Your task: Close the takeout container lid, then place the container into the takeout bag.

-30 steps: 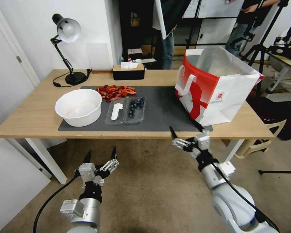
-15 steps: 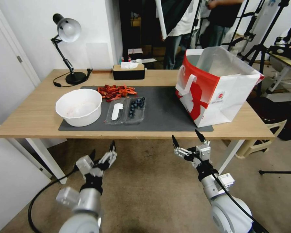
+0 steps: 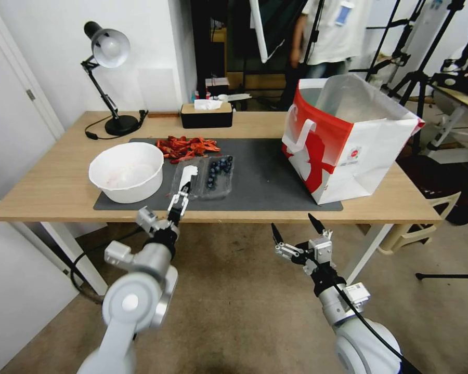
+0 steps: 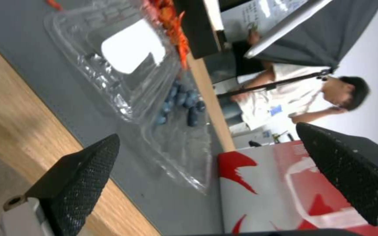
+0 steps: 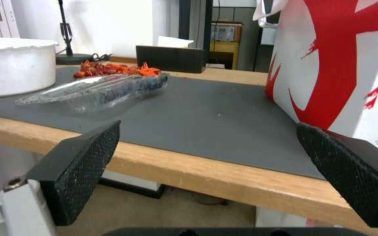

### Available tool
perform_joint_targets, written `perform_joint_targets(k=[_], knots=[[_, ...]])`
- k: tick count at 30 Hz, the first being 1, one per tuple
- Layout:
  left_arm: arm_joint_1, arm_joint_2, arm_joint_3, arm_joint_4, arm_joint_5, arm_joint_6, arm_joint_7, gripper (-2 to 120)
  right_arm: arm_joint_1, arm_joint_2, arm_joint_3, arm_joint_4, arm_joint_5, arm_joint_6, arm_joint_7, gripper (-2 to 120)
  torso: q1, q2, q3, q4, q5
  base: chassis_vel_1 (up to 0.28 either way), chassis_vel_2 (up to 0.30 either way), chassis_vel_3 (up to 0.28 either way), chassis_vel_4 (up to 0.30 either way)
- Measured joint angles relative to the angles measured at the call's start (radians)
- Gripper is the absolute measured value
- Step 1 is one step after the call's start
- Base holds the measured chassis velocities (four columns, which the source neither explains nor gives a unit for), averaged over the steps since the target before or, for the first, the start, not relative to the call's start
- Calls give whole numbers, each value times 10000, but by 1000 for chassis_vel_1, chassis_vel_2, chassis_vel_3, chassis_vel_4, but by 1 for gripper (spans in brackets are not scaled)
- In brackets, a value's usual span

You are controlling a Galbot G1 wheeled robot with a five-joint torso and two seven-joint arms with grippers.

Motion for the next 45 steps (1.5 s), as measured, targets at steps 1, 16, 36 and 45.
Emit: perform_joint_targets(k=[1,16,36,45], knots=[[-166,-4,61,195,-13,3,-42,100,-16,6,13,0,-10,-9,5,100,0,0,0,1,0,0,0,0,0],[-1183,-103,545,1348,196,-68,-144,100,-207,246,114,59,-160,-71,33,100,0,0,-1,0,1,0,0,0,0],[-1605,-24,599,1936,363,-296,-84,100,-409,293,187,123,-238,8,25,100,-2,1,-2,0,0,0,0,0,0],[-1805,-47,604,2070,476,-346,-75,100,-537,290,194,143,-250,76,14,100,-3,1,-1,0,1,0,0,0,0]])
